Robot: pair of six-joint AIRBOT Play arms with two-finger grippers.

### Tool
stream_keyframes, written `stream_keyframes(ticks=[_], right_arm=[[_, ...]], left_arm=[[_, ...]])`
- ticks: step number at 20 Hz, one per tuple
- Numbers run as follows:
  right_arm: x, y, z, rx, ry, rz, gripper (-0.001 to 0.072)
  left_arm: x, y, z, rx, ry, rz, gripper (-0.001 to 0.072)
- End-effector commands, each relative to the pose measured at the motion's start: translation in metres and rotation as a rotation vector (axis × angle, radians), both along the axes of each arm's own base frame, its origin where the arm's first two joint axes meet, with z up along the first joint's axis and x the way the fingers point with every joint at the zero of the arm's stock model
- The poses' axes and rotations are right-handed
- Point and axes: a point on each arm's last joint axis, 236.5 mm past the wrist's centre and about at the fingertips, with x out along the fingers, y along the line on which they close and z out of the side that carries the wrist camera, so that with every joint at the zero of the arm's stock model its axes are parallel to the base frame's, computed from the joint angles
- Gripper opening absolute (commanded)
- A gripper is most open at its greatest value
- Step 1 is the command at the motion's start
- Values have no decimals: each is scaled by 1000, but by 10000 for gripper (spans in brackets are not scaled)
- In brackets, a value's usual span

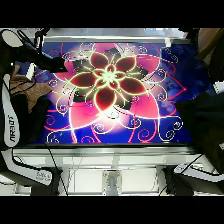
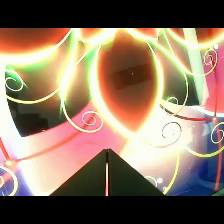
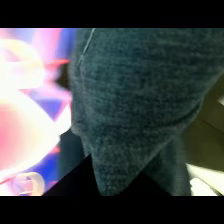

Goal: Fold the clothes and pants, and hang the long-sleeved shirts on hangers.

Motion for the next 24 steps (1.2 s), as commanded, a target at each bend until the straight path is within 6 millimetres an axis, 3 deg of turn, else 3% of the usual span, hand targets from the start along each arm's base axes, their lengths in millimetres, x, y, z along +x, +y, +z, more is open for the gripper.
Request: stream_keyframes(ticks=[1, 3, 4, 6, 8, 10, 11, 13, 14, 16, 18, 20, 24], right_arm=[[-100, -27, -53, 11, 297, -165, 50], [-121, -23, -93, 101, 354, -205, 55], [-130, -23, -109, 128, 369, -225, 132], [-145, -27, -117, 143, 384, -268, 475], [-153, -35, -99, 119, 363, -310, 499], [-146, -49, -64, 35, 294, -339, 499], [-130, -57, -42, -17, 205, -348, 498], [-60, -48, 2, -33, -98, -233, 477], [-17, -25, 24, -8, -253, -105, 404], [54, 52, 61, 54, -471, 253, 65], [87, 121, 69, 73, -509, 544, 52], [102, 173, 62, 68, -467, 740, 53], [94, 221, 40, 65, -321, 917, 53]], left_arm=[[0, 0, 0, -2, 3, 5, 13], [0, 0, 0, -14, 18, 31, 13], [0, 0, 0, -18, 23, 40, 13], [0, 0, 0, -18, 23, 41, 13], [0, 0, 0, -18, 23, 41, 13], [0, 0, 0, -18, 23, 41, 14], [0, 0, 0, -18, 23, 41, 14], [0, 0, 0, -19, 23, 41, 13], [0, 0, 0, -22, 26, 46, 13], [0, -1, 0, -24, 26, 44, 13], [0, -2, 0, -23, 27, 42, 14], [-1, -3, 0, -23, 31, 39, 13], [-2, -2, -1, -21, 33, 38, 13]])
